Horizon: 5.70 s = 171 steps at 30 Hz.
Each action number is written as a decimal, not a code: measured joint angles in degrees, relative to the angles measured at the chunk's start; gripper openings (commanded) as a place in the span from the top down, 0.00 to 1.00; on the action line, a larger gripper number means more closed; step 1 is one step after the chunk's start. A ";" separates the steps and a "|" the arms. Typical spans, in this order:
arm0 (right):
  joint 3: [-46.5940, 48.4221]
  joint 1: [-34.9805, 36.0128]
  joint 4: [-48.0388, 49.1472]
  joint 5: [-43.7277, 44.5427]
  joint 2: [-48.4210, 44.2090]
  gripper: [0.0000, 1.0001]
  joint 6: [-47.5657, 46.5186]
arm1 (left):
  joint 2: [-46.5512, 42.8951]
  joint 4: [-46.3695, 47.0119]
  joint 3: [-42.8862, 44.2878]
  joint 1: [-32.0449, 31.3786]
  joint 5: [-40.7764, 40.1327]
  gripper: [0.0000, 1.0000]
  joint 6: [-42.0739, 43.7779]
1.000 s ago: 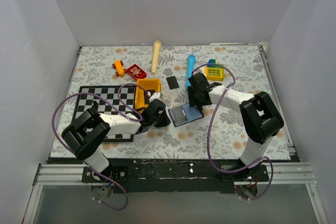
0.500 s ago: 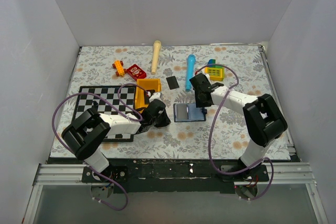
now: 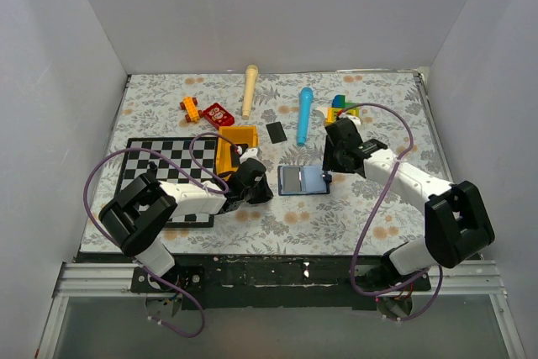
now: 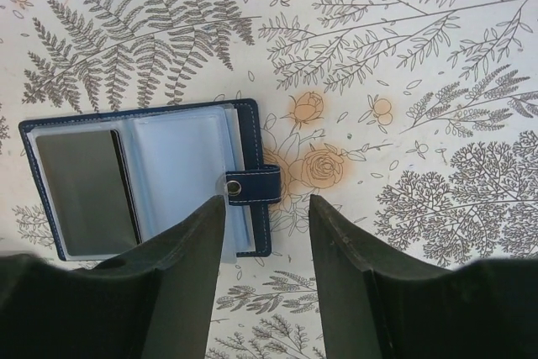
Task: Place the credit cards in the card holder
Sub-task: Close the card holder at the center of the board.
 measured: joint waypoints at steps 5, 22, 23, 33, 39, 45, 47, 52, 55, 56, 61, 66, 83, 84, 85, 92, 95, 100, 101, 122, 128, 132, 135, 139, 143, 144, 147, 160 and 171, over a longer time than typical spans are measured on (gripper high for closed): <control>-1.88 -2.25 0.31 -3.65 0.15 0.49 1.92 | 0.22 -0.35 0.42 0.00 0.02 1.00 0.20; -4.17 -3.50 3.04 -9.99 4.50 0.63 2.89 | 0.44 -1.60 1.18 -0.07 0.00 1.00 0.46; -4.22 -3.50 3.10 -10.08 4.94 0.63 2.89 | 0.44 -1.60 1.18 -0.07 0.00 1.00 0.46; -4.68 -3.50 3.43 -9.70 5.51 0.63 2.69 | 0.61 -2.03 1.55 -0.07 0.02 1.00 0.52; -4.90 -3.50 4.31 -9.75 6.29 0.49 2.58 | 0.63 -2.21 1.62 -0.07 0.02 1.00 0.63; -6.54 -3.52 7.37 -9.33 6.27 0.46 2.82 | 0.63 -2.27 1.66 -0.07 0.00 1.00 0.63; -7.32 -3.54 8.46 -9.33 5.79 0.47 2.91 | 0.63 -2.38 1.73 -0.07 0.00 1.00 0.63; -9.01 -4.15 11.96 -9.99 5.09 0.57 2.95 | 0.70 -2.69 1.92 -0.11 -0.02 1.00 0.63; -9.70 -5.20 14.91 -11.67 5.35 0.67 2.93 | 0.72 -2.78 1.97 -0.11 -0.07 1.00 0.68; -9.92 -5.60 16.09 -12.57 5.64 0.70 2.99 | 0.72 -2.78 1.97 -0.13 -0.07 1.00 0.68; -10.19 -6.91 21.14 -16.13 7.45 0.86 2.95 | 0.72 -3.04 2.08 -0.15 -0.15 1.00 0.68; -10.80 -6.97 23.96 -17.94 8.02 0.99 2.89 | 0.72 -3.19 2.14 -0.15 -0.17 1.00 0.68; -14.58 -6.91 16.96 -19.67 -12.46 0.99 1.38 | 0.72 -3.17 2.14 -0.15 -0.15 1.00 0.70; -14.56 -6.91 16.15 -19.91 -13.27 0.99 1.16 | 0.72 -3.17 2.14 -0.15 -0.15 1.00 0.70; -14.51 -6.91 15.39 -20.09 -13.86 0.99 0.90 | 0.72 -3.17 2.16 -0.15 -0.17 1.00 0.72; -10.62 -6.40 8.44 -24.87 -14.51 0.99 -2.34 | 0.72 -3.15 2.14 -0.15 -0.17 1.00 0.76; -9.86 -4.92 8.04 -27.50 -14.53 0.99 -3.13 | 0.72 -3.15 2.14 -0.15 -0.15 1.00 0.76; -8.09 -3.52 7.26 -31.01 -14.60 0.99 -4.20 | 0.61 -2.89 1.90 -0.15 -0.15 1.00 0.63; -7.41 -3.48 7.08 -31.65 -14.60 0.99 -4.50 | 0.61 -2.75 1.79 -0.15 -0.17 1.00 0.63; 4.17 6.91 13.14 -34.32 10.51 0.99 -6.08 | -1.53 -3.19 -0.17 -0.17 -0.22 1.00 0.39; 4.11 7.02 17.55 -33.94 15.78 0.74 -5.44 | -1.95 -3.74 -0.35 -0.17 -0.22 1.00 0.46; 4.09 7.02 19.12 -34.36 17.40 0.61 -4.79 | -2.19 -4.24 -0.35 -0.17 -0.22 1.00 0.68; 3.98 7.02 20.00 -35.15 17.14 0.57 -4.59 | -2.89 -5.33 -0.52 -0.17 -0.24 1.00 0.85; 3.17 7.02 20.26 -35.95 13.70 0.56 -4.63 | -4.90 -7.96 -1.31 -0.22 -0.66 1.00 1.25; 1.66 7.02 19.69 -33.81 6.45 0.56 -4.11 | -7.72 -11.43 -1.36 -0.22 -1.62 1.00 2.67; 1.14 6.95 19.30 -32.68 4.52 0.56 -3.63 | -8.72 -12.22 -1.31 -0.22 -1.88 1.00 3.13; -2.12 6.08 18.71 -28.65 -1.03 0.52 -1.42 | -11.96 -14.19 -0.48 -0.22 -2.69 1.00 5.01; -20.28 -0.50 19.82 -22.16 -8.41 0.50 9.55 | -8.90 -9.66 17.07 -0.94 2.51 1.00 17.09; -24.41 -4.07 27.67 -26.69 -8.41 0.48 13.31 | 9.14 -10.10 22.03 -1.36 4.92 1.00 21.66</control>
